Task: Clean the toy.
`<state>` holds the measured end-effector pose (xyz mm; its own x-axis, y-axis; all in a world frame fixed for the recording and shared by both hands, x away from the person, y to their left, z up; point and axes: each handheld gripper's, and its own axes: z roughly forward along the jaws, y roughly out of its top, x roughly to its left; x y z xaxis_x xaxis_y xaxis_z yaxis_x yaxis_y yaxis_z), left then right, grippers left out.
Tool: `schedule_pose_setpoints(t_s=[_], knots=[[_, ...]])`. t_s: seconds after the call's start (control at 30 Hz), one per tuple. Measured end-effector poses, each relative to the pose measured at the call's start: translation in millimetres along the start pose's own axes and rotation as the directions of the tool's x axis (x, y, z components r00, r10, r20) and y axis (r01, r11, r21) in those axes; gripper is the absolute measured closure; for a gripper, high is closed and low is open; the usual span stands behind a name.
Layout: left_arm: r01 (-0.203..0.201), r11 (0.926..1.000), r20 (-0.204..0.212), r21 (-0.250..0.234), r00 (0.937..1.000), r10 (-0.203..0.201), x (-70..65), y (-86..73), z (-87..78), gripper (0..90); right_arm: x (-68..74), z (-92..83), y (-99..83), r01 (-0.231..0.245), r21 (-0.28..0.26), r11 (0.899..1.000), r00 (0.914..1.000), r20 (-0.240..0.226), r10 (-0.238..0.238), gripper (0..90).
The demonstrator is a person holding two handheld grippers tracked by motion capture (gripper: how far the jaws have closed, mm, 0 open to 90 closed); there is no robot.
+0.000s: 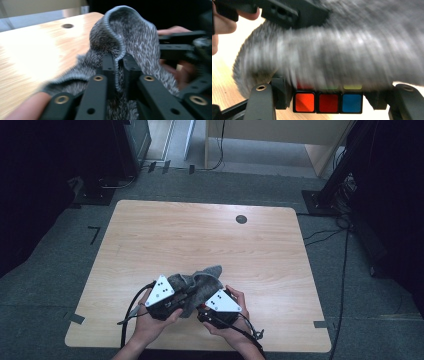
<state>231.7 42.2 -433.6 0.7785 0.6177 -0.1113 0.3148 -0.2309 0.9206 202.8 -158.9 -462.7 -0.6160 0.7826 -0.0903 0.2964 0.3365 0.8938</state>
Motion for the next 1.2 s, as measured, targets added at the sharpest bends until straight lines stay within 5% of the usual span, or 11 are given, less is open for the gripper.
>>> schedule_pose_setpoints(t_s=[0.2, 0.27, 0.43, 0.63, 0.8, 0.9, 0.93, 0.97, 1.03, 1.13, 1.2], knots=[[0.006, 0.9982, 0.054, 0.059, 0.9985, -0.010, -6.5, 0.8, 9.0, 42.6, -0.4, -0.1, 0.3, -0.013, 0.005, 1.000, 0.9999, 0.004, 0.013, 34.8], [-0.065, 0.9948, 0.005, 0.078, 0.9979, 0.065, -17.7, -1.9, 13.7, 41.6, 1.0, 0.1, 2.0, -0.007, 0.004, 1.000, 1.0000, 0.004, 0.007, 34.7], [-0.018, 0.9998, 0.051, 0.002, 0.9985, 0.018, -11.0, 1.6, 1.4, 79.2, 1.0, -2.1, 1.7, 0.003, -0.001, 1.000, 0.9999, 0.014, -0.003, 34.7], [0.049, 0.9983, 0.052, -0.032, 0.9975, -0.047, 8.1, 3.4, -7.0, 84.0, -3.3, -5.5, 3.2, -0.007, -0.026, 1.000, 0.9996, 0.026, 0.007, 34.7], [0.206, 0.9781, 0.134, -0.027, 0.9704, -0.201, 35.0, -1.3, -9.6, 83.9, -8.0, -14.7, 6.5, -0.028, -0.084, 0.996, 0.9996, 0.004, 0.028, 34.8], [0.250, 0.9666, 0.296, -0.055, 0.9287, -0.223, 30.0, 2.7, -10.4, 82.1, -7.1, -17.0, 8.9, 0.002, -0.109, 0.994, 0.9997, -0.024, -0.005, 34.8], [0.220, 0.9738, 0.308, -0.055, 0.9315, -0.193, 25.2, 5.1, -10.3, 81.8, -5.8, -16.5, 8.7, 0.016, -0.102, 0.995, 0.9996, -0.020, -0.018, 34.8], [0.143, 0.9890, 0.258, -0.036, 0.9573, -0.129, 17.0, 5.8, -7.3, 81.5, -3.6, -14.1, 7.5, 0.032, -0.090, 0.995, 0.9993, -0.015, -0.033, 34.8], [0.140, 0.9896, 0.236, -0.032, 0.9631, -0.129, 17.6, 4.1, -5.8, 81.5, -2.5, -13.8, 7.0, 0.031, -0.083, 0.996, 0.9993, -0.016, -0.033, 34.8], [0.221, 0.9752, 0.194, -0.009, 0.9572, -0.215, 29.7, -1.5, -3.4, 82.4, -1.0, -14.4, 6.4, 0.033, -0.083, 0.996, 0.9992, -0.017, -0.035, 34.8], [0.276, 0.9610, 0.213, 0.001, 0.9389, -0.270, 37.7, -3.4, -3.7, 82.5, -1.4, -16.6, 7.8, 0.031, -0.101, 0.994, 0.9992, -0.024, -0.034, 34.8]])
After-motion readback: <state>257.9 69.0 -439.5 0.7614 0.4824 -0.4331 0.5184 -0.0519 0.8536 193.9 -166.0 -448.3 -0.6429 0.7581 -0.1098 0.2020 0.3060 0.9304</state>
